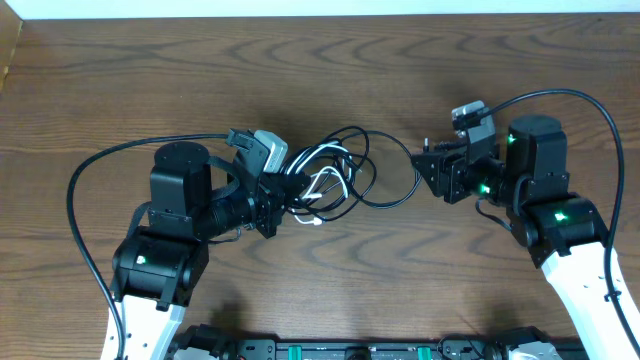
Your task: Untangle cables
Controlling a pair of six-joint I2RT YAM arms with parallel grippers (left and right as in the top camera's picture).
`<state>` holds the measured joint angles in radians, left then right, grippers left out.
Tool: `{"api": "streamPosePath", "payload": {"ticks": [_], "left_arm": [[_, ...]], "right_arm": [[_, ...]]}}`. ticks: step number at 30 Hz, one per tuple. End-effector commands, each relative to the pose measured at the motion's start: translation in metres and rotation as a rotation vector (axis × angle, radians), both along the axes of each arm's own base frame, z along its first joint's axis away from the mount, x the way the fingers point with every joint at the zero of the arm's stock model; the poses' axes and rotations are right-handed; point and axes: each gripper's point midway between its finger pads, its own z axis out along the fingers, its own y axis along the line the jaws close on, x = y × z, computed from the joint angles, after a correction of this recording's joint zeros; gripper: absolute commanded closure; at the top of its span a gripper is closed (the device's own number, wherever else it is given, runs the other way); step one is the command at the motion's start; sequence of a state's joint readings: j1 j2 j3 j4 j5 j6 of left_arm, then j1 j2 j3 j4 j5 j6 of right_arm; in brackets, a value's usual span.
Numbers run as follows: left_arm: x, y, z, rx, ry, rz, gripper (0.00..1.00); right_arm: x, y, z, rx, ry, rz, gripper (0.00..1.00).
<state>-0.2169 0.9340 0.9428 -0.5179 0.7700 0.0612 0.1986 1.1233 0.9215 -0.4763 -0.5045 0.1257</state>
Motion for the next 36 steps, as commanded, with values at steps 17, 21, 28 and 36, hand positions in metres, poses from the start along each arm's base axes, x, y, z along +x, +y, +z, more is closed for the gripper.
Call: {"api": "streamPosePath", "payload": {"ticks": [17, 21, 28, 36], "left_arm": [[-0.004, -0.003, 0.008, -0.015, -0.030, -0.032, 0.92], [-0.004, -0.003, 0.008, -0.015, -0.030, -0.033, 0.92], [-0.004, -0.003, 0.008, -0.021, -0.021, -0.029, 0.92], [-0.004, -0.003, 0.008, -0.021, -0.021, -0.028, 0.92]], "right_arm": [[0.011, -0.001, -0.015, 0.091, 0.157, -0.125, 0.66], [0.009, 0.004, -0.015, 0.097, 0.165, -0.107, 0.63], [0.006, 0.012, -0.019, 0.092, 0.176, -0.083, 0.79], [0.006, 0.012, -0.020, 0.092, 0.180, -0.082, 0.99]]}}
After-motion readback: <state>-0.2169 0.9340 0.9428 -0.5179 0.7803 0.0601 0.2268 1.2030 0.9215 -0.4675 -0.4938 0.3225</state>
